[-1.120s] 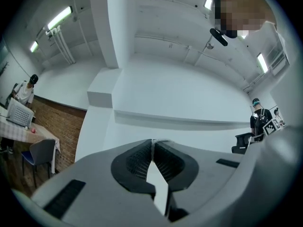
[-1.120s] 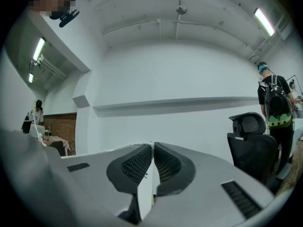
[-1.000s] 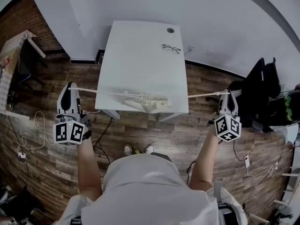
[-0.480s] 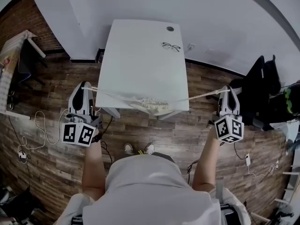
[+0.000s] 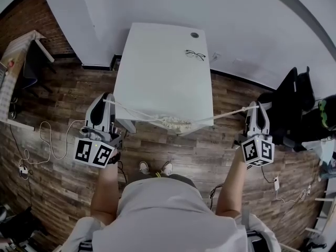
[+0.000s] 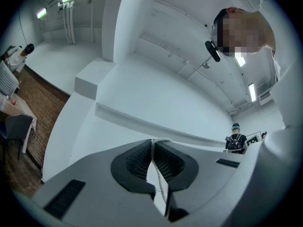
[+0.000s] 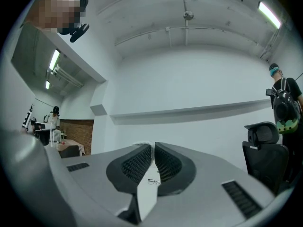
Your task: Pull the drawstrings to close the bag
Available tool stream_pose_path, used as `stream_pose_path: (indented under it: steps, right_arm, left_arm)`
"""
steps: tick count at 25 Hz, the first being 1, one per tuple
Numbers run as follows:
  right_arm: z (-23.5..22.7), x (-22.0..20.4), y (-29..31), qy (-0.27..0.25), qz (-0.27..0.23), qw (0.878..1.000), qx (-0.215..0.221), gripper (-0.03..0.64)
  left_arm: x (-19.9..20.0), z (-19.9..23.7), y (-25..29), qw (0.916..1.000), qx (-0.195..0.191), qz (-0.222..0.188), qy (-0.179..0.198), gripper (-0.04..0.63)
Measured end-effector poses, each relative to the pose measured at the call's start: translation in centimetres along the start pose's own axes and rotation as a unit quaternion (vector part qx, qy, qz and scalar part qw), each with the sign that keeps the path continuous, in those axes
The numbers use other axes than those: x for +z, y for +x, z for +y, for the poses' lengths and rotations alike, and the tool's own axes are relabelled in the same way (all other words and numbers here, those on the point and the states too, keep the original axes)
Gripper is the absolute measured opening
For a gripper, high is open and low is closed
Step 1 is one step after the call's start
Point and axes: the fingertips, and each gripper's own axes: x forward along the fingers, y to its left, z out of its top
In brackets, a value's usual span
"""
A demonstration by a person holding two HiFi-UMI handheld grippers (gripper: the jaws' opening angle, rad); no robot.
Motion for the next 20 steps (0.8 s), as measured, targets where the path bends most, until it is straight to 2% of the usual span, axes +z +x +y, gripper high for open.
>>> stream_pose_path:
  steps: [11, 20]
  right_arm:
    - [2.5, 0.2, -0.7, -0.011, -0.003, 1.0, 0.0, 0.043]
    - [4.5, 1.5, -0.2, -0.023, -0.022, 0.999, 0.003, 0.043]
  left_arm:
    - [1.9, 0.3, -1.6, 0.9999, -0.012, -0.009, 0.005, 0.02]
    - [3.4, 1.9, -2.4, 0.9997, -0.008, -0.024, 0.006, 0.02]
